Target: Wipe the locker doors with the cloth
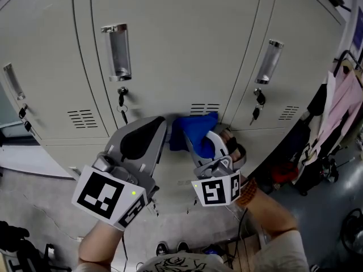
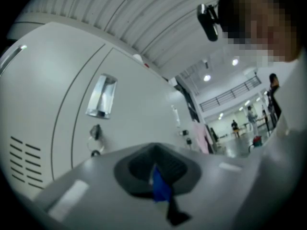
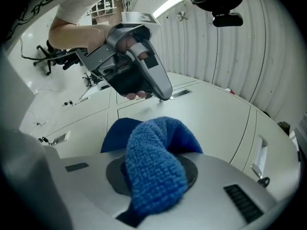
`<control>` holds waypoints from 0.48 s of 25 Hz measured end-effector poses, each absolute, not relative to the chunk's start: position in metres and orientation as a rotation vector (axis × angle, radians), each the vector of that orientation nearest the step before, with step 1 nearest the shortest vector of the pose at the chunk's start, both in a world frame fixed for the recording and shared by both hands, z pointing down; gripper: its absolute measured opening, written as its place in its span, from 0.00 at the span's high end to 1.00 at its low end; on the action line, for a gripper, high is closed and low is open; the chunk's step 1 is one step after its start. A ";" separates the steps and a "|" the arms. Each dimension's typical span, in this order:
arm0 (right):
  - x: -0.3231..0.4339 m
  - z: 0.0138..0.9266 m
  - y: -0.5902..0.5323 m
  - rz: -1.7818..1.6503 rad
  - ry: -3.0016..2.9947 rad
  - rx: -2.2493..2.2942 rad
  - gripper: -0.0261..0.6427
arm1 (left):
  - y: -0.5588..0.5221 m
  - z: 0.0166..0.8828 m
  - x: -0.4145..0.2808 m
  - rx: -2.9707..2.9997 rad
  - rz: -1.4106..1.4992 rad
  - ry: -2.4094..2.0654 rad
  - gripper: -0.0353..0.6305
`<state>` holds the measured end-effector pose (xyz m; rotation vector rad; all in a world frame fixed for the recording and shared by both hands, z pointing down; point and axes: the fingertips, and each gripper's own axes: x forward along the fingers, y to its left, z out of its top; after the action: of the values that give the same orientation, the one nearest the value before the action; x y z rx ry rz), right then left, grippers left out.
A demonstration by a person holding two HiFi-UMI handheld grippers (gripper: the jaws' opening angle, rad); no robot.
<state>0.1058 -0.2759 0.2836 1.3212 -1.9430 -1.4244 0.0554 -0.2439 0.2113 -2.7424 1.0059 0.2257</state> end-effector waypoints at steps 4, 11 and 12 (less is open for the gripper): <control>0.123 0.263 -0.274 -1.404 -1.895 1.329 0.92 | -0.245 0.205 0.060 -2.736 0.223 0.999 0.94; 0.128 0.172 -0.273 -1.491 -1.786 1.410 0.93 | -0.233 0.170 0.063 -2.690 0.275 0.931 0.94; 0.129 0.155 -0.273 -1.507 -1.779 1.424 0.93 | -0.231 0.164 0.064 -2.681 0.276 0.919 0.94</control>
<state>0.1286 -0.2726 0.1546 1.4240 -1.7790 -1.5073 0.0640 -0.2315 0.1642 -2.6814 0.9195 0.2758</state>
